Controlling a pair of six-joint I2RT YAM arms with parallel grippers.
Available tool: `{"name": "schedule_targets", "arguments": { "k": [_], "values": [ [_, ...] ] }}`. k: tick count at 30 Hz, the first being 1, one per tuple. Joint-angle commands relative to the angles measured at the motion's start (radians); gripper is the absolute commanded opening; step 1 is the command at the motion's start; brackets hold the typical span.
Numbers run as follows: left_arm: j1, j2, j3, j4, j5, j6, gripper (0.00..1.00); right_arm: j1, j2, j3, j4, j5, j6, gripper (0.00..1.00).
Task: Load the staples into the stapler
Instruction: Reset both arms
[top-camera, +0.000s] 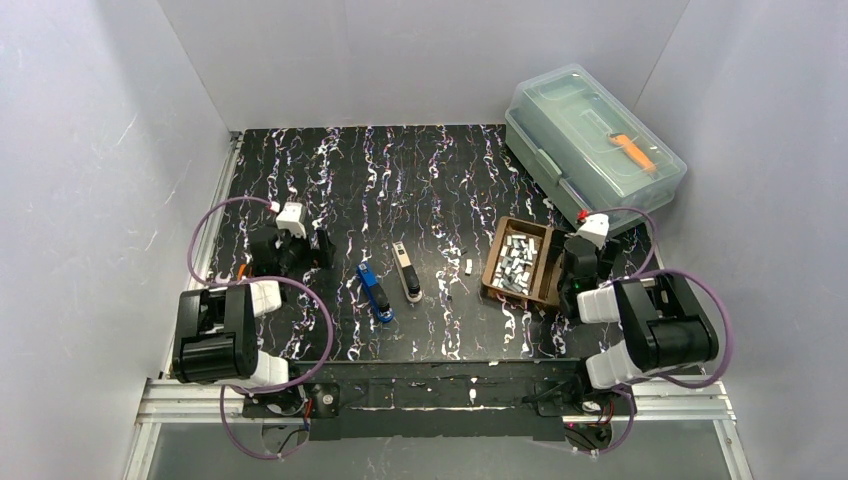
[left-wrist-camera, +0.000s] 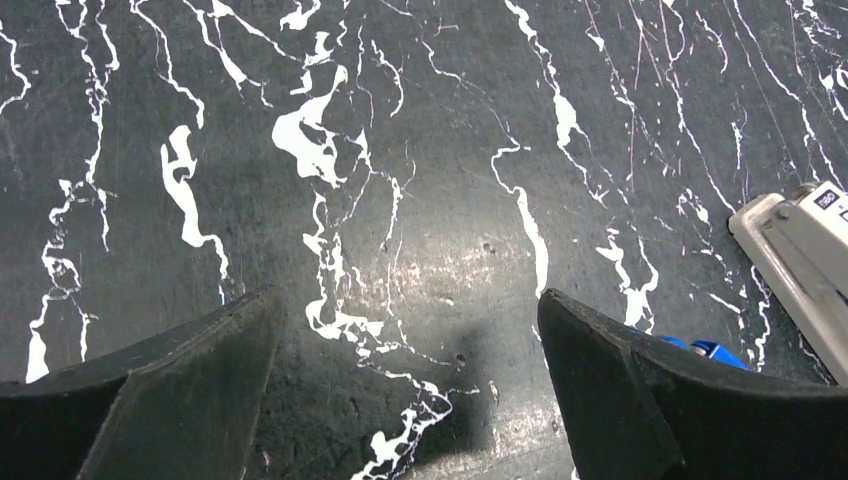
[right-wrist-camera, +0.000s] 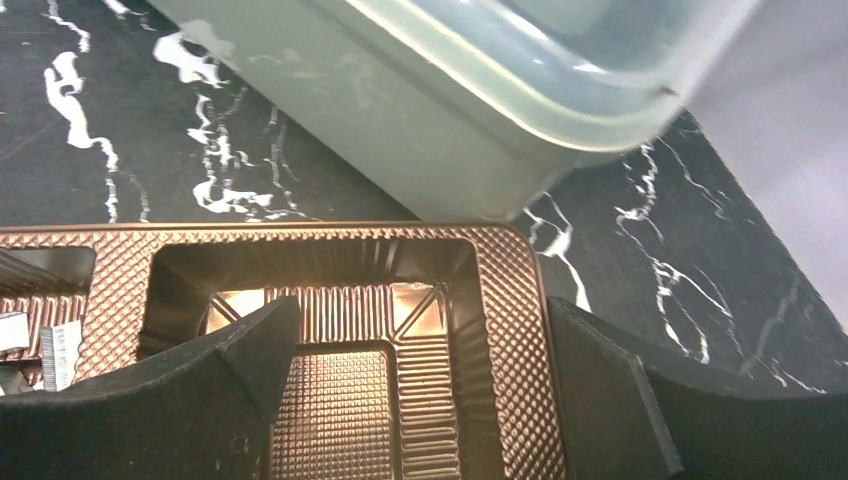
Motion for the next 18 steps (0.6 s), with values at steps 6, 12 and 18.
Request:
{"name": "schedule_targets", "arguments": {
  "k": [6,12,18],
  "values": [
    [-0.003,0.060,-0.178,0.461,-0.032,-0.030,0.98,-0.002,0.147,-0.081,0.487,-0.356,-0.210,0.99],
    [-0.015,0.060,-0.159,0.448,-0.047,-0.021,0.98,-0.052,0.161,0.036,0.274,-0.311,-0.124,0.98],
    [-0.015,0.057,-0.162,0.447,-0.048,-0.020,0.98,-0.053,0.156,0.025,0.290,-0.311,-0.125,0.98]
  ]
}}
